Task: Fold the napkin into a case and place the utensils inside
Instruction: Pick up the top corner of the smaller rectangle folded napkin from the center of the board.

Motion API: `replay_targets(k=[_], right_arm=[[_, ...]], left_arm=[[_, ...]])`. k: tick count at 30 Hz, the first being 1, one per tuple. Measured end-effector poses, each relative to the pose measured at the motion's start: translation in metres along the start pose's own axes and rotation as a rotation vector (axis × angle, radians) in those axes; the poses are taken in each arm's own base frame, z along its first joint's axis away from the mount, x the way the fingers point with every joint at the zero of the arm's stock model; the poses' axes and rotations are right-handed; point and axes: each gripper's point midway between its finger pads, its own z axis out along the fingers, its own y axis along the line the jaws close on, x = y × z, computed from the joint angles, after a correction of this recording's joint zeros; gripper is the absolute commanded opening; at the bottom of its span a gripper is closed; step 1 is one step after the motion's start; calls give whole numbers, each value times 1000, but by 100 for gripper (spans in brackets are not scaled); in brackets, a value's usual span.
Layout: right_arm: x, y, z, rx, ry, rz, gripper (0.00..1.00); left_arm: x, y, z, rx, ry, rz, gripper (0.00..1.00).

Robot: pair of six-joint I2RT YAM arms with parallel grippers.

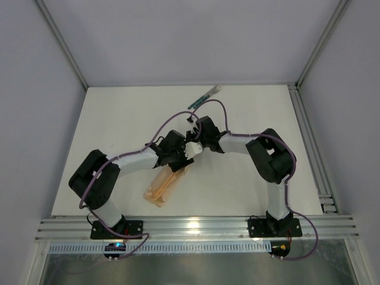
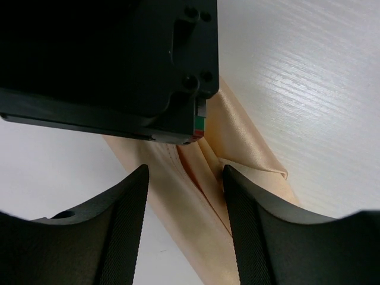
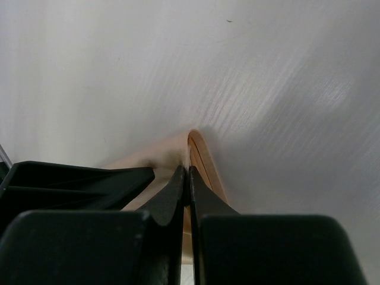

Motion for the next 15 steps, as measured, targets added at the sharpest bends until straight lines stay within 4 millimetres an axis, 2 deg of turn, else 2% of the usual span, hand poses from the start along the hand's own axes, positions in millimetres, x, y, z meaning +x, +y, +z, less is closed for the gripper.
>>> replay_targets(k=[4, 7, 8, 10, 11, 14, 15], right_arm=[[0, 1, 0, -5, 2, -4, 4], [0, 1, 0, -7, 3, -7, 4], [0, 1, 0, -7, 3, -8, 4], [1, 1, 0, -10, 4, -10, 4], [1, 1, 0, -11, 5, -11, 4], [1, 2, 0, -17, 8, -15, 4], [2, 2, 0, -19, 9, -17, 4]], left_arm=[[6, 1, 3, -6, 28, -2, 50], [6, 1, 4, -4, 37, -9, 35], [6, 0, 4, -3, 39, -15, 26], [8, -1, 4, 1, 45, -21, 21], [8, -1, 4, 2, 46, -21, 12], [8, -2, 4, 4, 47, -23, 0], [9, -2, 4, 4, 48, -24, 0]])
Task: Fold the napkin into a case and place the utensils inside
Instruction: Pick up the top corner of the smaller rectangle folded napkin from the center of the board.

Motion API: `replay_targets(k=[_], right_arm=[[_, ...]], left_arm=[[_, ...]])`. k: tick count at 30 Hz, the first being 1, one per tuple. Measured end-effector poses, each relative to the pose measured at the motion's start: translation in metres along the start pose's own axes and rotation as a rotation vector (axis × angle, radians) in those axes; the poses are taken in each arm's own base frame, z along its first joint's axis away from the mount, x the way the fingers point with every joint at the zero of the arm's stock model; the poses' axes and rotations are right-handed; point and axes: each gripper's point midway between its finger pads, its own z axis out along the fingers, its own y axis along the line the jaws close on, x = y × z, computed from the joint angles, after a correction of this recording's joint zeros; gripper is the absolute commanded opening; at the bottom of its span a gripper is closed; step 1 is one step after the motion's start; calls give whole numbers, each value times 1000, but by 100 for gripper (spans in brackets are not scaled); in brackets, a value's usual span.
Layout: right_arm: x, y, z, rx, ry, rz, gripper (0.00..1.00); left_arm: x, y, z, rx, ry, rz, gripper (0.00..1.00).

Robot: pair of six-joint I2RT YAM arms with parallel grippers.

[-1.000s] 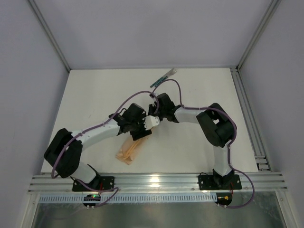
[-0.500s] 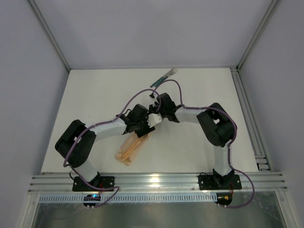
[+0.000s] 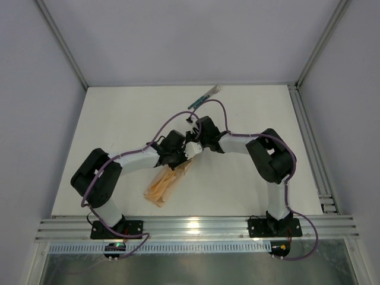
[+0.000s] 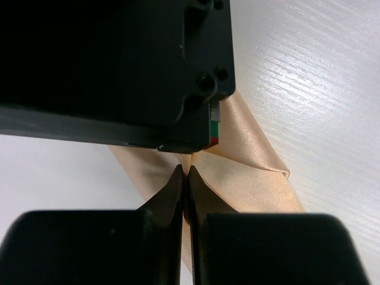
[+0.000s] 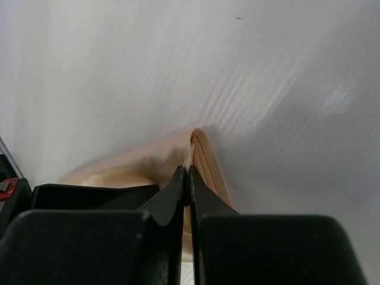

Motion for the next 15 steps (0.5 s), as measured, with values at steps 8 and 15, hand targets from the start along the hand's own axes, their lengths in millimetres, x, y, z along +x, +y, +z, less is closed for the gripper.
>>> replay_targets(k=[8, 15], right_arm=[[1, 1, -4, -14, 8, -10, 31], [4, 0, -24, -4, -2, -17, 39]], left_arm=[[3, 3, -2, -20, 9, 2, 0], [3, 6, -10, -47, 0, 4, 0]])
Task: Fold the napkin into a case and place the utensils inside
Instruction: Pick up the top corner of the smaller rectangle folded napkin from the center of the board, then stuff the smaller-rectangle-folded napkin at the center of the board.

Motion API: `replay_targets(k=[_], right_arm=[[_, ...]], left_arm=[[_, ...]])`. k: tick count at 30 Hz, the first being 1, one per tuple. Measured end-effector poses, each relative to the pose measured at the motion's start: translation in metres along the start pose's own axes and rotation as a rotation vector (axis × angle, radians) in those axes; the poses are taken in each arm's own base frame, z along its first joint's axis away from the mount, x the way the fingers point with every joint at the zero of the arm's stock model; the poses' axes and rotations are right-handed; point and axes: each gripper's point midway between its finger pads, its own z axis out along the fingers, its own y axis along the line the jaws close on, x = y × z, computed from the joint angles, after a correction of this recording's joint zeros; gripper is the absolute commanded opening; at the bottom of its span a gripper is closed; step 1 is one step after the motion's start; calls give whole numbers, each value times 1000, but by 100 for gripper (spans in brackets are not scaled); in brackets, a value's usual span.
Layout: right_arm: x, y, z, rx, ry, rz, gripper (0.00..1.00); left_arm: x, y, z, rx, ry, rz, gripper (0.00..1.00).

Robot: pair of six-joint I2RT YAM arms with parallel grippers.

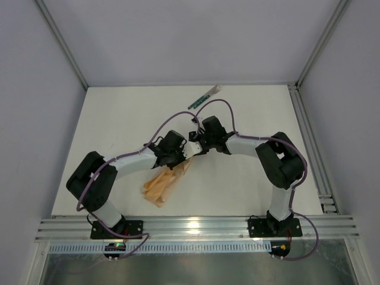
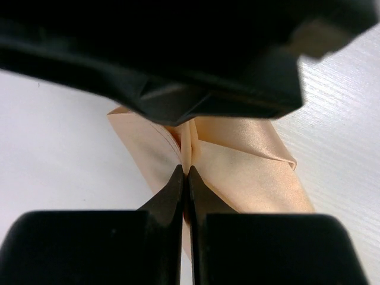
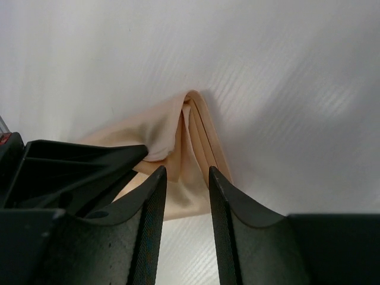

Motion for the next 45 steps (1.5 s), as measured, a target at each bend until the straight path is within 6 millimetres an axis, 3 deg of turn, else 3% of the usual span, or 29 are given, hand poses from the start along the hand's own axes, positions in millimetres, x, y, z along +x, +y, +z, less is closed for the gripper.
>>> replay_targets(k=[6, 17, 25, 28, 31, 38, 45], right_arm=[[-3, -7, -17, 22, -21, 2, 39], [19, -21, -11, 43, 15, 27, 37], [19, -21, -1, 19, 4, 55, 11], [19, -22, 1, 16, 3, 58, 6], [19, -22, 2, 14, 1, 57, 9], [19, -16, 0, -32, -5, 18, 32], [22, -5, -6, -110, 17, -61, 34]], left_arm=[[-2, 1, -2, -5, -7, 0, 0], [3, -8, -10, 37, -7, 29, 0], [16, -14, -12, 67, 29, 81, 0], [19, -15, -13, 70, 33, 95, 0], [21, -15, -16, 76, 41, 116, 0], [24, -16, -18, 80, 49, 128, 0], [22, -14, -23, 68, 33, 125, 0]])
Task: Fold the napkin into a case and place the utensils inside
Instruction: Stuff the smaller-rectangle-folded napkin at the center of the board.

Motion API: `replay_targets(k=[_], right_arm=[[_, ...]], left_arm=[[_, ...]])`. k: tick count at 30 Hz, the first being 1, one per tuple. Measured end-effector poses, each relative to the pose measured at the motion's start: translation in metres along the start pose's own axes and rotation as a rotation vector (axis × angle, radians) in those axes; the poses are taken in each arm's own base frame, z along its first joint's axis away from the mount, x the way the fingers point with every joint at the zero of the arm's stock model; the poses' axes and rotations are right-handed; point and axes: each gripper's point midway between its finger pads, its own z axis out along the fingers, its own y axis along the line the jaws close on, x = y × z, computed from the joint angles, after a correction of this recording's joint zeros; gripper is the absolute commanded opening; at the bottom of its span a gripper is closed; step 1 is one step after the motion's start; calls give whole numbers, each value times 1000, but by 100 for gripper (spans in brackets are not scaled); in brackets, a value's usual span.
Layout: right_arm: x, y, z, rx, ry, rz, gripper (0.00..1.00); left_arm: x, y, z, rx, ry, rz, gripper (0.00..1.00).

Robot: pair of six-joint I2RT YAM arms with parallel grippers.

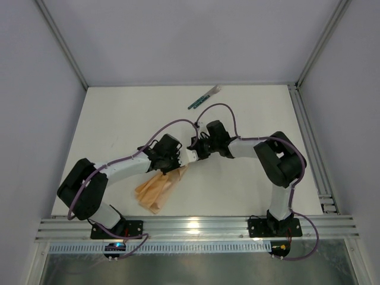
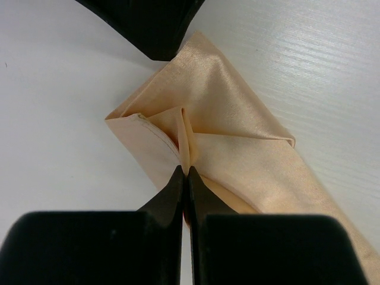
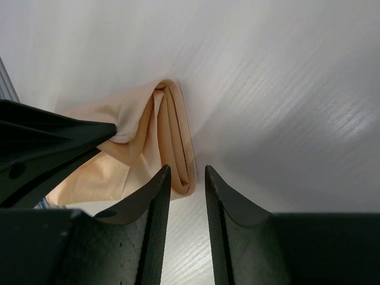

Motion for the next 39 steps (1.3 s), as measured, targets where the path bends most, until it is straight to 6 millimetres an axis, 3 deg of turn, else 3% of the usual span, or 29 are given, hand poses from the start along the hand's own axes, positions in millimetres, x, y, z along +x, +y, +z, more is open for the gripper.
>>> replay_targets(k=[8, 19, 22, 32, 37, 39], right_arm=[[4, 7, 5, -74, 15, -16, 34], [0, -1, 4, -44, 12, -33, 36], [-2, -1, 2, -41, 5, -33, 40], [-1, 16, 0, -69, -10, -63, 46], [10, 15, 14, -92, 26, -57, 38], [10, 15, 16, -89, 22, -62, 26]], left_arm=[[1, -1, 0, 2, 3, 0, 0], [4, -3, 1, 8, 9, -1, 0], [5, -4, 1, 9, 9, -1, 0], [5, -4, 2, 11, 7, -2, 0], [5, -5, 2, 13, 5, -2, 0], [5, -5, 2, 15, 7, -2, 0]])
